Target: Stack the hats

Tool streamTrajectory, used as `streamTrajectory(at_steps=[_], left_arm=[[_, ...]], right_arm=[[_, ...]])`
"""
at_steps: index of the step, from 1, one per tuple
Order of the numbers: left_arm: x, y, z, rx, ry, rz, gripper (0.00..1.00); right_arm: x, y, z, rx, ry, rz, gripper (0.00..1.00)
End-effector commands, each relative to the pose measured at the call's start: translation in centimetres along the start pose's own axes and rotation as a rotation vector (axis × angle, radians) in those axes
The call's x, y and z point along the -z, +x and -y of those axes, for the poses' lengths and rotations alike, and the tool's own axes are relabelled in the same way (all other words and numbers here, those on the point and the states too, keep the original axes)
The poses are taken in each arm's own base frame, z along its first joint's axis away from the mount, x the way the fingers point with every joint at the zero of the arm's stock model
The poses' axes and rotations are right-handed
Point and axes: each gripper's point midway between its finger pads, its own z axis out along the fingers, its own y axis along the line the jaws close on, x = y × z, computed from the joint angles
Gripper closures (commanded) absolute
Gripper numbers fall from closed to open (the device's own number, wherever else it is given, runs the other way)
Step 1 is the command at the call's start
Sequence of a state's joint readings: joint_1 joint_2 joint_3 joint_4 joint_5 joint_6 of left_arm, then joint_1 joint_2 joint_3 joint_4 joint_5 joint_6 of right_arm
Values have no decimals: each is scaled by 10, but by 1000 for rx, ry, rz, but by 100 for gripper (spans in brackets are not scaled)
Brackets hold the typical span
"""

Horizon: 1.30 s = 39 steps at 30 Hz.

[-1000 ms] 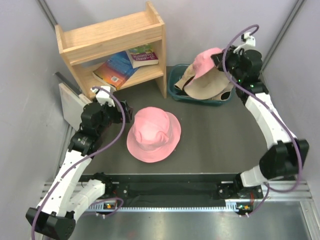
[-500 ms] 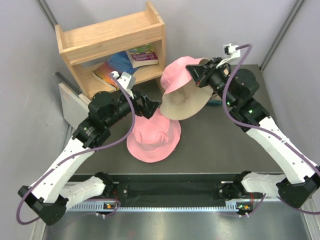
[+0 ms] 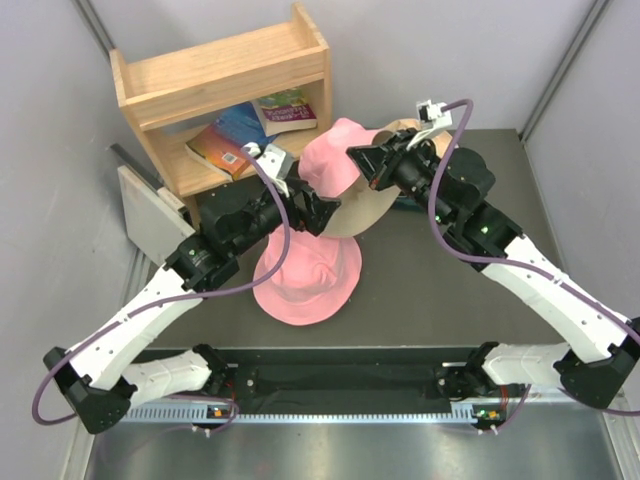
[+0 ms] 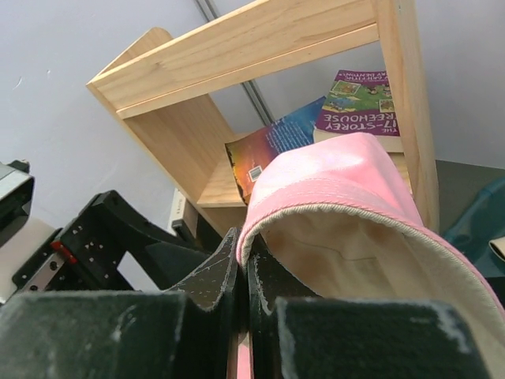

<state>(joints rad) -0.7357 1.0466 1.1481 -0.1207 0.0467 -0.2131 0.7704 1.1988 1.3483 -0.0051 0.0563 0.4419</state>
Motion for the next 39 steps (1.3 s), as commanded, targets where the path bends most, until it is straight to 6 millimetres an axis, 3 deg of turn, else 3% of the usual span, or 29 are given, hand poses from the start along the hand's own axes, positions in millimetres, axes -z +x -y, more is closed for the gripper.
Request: streamTrajectory(at_steps=[1, 3, 4, 5, 7, 8, 9, 11, 12, 15, 19, 22, 24, 27, 28, 30, 31, 35, 39], left_arm=[[-8, -15, -13, -38, -92, 89, 18], [-10, -7, -11, -52, -90, 77, 36], [-12, -10, -11, -57, -92, 103, 61], [-13, -9, -12, -73, -96, 117, 78], [-13, -9, -20, -96, -144, 134, 100], [-12, -9, -24, -105, -164, 141, 100], [-13, -9, -27, -118, -178, 143, 100], [-14, -14, -29, -164, -188, 154, 100], [-16, -13, -28, -184, -178, 146, 100], [-16, -9, -15, -285, -85, 115, 100], [-9, -2, -5, -359, -12, 95, 100], [2, -3, -1, -361, 13, 121, 100], [10, -4, -1, -357, 14, 134, 100], [16, -2, -1, -352, 14, 138, 100], [18, -3, -1, -349, 13, 141, 100], [21, 1, -1, -349, 14, 125, 100], [22, 3, 3, -346, 42, 120, 100], [27, 10, 1, -343, 40, 107, 100], [31, 14, 0, -338, 37, 106, 100]], right_arm=[[11, -18, -20, -16, -59, 55, 100], [16, -13, -20, -23, -64, 40, 100], [17, -10, -19, -25, -60, 32, 100], [22, -8, -17, -25, -58, 24, 100], [30, 3, -11, -22, -35, -16, 96], [37, 5, -8, -12, -24, -22, 88], [42, 13, -3, -2, -6, -56, 66], [55, 10, 1, 19, 12, -57, 47], [61, 9, 3, 28, 23, -60, 31], [86, -13, 8, 68, 68, -31, 17], [108, -58, 9, 137, 124, 57, 11], [96, -58, 23, 174, 191, 31, 10], [84, -51, 31, 180, 197, 2, 11], [60, -27, 46, 160, 177, -72, 11], [54, -10, 54, 141, 171, -106, 12], [47, -5, 55, 111, 97, -104, 11], [44, 6, 66, 80, 104, -127, 11], [38, 26, 59, 19, -10, -177, 10], [35, 44, 72, -26, 15, -220, 10]])
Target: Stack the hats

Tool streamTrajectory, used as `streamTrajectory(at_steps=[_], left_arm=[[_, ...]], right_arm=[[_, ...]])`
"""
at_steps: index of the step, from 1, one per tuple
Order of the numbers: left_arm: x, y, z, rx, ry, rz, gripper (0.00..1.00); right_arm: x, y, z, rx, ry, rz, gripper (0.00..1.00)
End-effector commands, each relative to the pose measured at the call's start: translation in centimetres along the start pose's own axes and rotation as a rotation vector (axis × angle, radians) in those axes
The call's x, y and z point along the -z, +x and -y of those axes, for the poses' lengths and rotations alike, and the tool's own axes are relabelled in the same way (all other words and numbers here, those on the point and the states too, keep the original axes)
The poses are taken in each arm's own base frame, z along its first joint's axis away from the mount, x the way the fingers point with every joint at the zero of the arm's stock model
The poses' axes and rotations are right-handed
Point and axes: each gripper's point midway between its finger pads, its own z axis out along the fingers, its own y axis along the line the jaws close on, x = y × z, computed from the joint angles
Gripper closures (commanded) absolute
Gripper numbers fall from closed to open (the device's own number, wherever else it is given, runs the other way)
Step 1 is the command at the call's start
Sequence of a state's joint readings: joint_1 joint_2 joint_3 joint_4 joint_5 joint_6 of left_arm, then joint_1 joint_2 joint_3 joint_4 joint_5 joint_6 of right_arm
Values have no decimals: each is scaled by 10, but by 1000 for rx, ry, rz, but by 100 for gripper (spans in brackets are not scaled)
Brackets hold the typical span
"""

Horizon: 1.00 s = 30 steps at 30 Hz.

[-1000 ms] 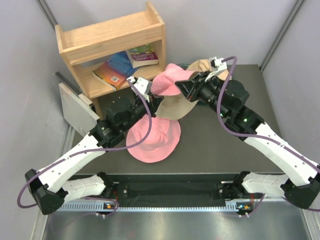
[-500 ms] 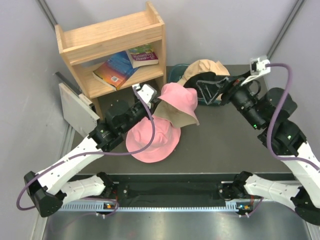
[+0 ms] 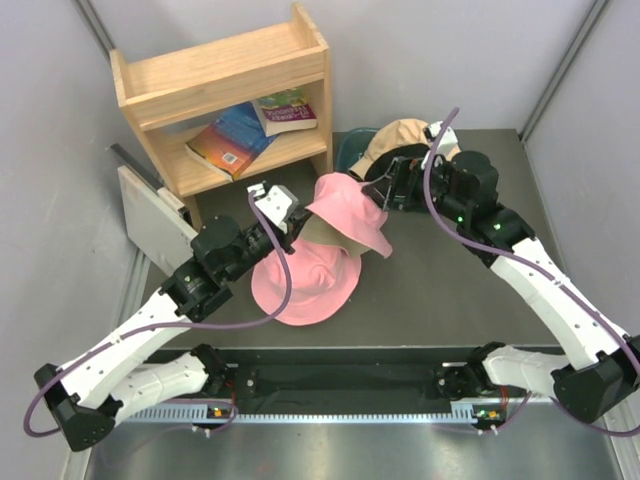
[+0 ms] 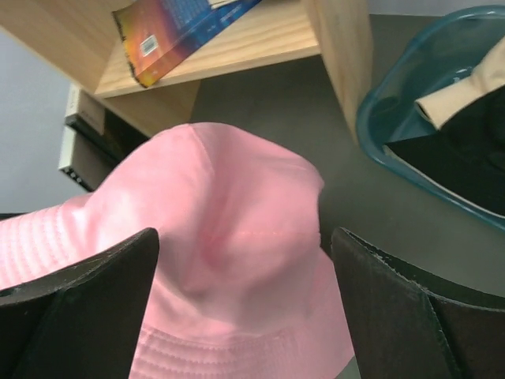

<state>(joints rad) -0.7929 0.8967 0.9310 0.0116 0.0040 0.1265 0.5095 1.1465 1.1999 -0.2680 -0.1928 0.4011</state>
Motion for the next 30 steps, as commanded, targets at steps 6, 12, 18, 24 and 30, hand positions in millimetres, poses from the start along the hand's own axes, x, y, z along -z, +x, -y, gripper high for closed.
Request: streamTrajectory(at_steps=[6, 12, 18, 24, 30], left_arm=[[10, -4, 2, 5, 4, 33, 100], [14, 1, 2, 4, 4, 27, 100], [12, 9, 3, 1, 9, 9, 100], [11, 13, -5, -18, -37, -5, 100], [3, 9, -29, -53, -165, 8, 100]], right_arm=[[-2, 6, -7, -107, -119, 26, 11], [-10, 25, -2, -156, -147, 0, 15], [-15, 24, -1, -164, -168, 6, 45], [-21, 22, 7, -165, -159, 14, 95], [-9, -18, -8, -101, -191, 119, 100]])
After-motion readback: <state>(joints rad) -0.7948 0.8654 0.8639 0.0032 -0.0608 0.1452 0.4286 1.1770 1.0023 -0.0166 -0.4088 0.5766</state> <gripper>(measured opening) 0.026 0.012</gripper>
